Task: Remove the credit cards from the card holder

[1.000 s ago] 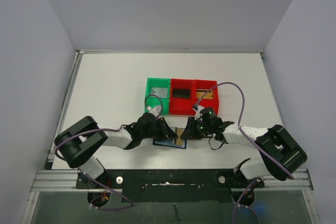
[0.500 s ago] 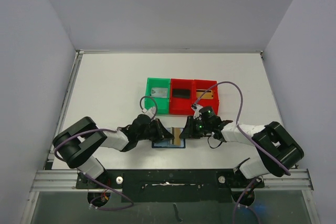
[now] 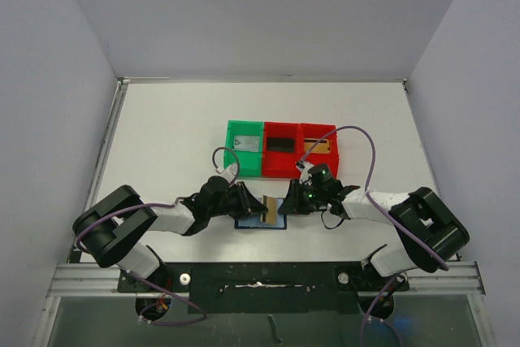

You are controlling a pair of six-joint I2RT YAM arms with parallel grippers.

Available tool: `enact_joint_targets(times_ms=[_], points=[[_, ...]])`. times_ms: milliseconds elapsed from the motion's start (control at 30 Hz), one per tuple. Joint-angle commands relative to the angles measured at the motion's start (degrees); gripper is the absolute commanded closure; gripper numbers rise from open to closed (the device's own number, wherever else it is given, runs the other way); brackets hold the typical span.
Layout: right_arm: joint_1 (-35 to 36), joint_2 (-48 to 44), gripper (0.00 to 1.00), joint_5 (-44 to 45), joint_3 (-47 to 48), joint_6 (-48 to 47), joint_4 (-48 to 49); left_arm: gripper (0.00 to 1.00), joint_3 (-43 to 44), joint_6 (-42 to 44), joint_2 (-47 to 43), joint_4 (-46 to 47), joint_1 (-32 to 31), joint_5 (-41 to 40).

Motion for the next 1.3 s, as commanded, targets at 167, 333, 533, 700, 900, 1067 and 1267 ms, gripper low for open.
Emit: enact_joint_targets(times_ms=[167, 333, 533, 700, 900, 1067, 1267], points=[[0.12, -2.41, 0.8, 4.71, 0.15, -1.34, -5.4, 0.95, 0.19, 1.43, -1.53, 1.16, 0.32, 0.69], [1.36, -9.25, 0.79, 4.78, 1.29, 1.71, -0.69, 0.97, 0.57, 2.13, -2.07, -0.6, 0.32, 0.09], [3.86, -3.94, 0.77, 4.53, 3.59, 1.61, 0.65, 0.97, 0.98, 2.44, -1.93, -1.03, 0.36, -0.24], [3.3, 3.14, 0.78, 5.54, 4.88, 0.49, -3.24, 0.88, 0.88, 3.1, -2.98, -2.59, 0.45, -0.72], [2.39, 3.86, 0.78, 5.89, 4.43, 0.14, -3.99, 0.79, 1.5, 4.88, -4.6, -6.44, 0.4, -1.86], [2.32, 4.17, 0.78, 5.66, 4.29, 0.15, -3.65, 0.81, 1.86, 5.78, -5.85, -8.1, 0.88, -2.74], [2.28, 4.17, 0.78, 5.32, 4.16, -0.11, -3.51, 0.85, 2.21, 5.47, -3.33, -4.81, 1.61, 0.38]])
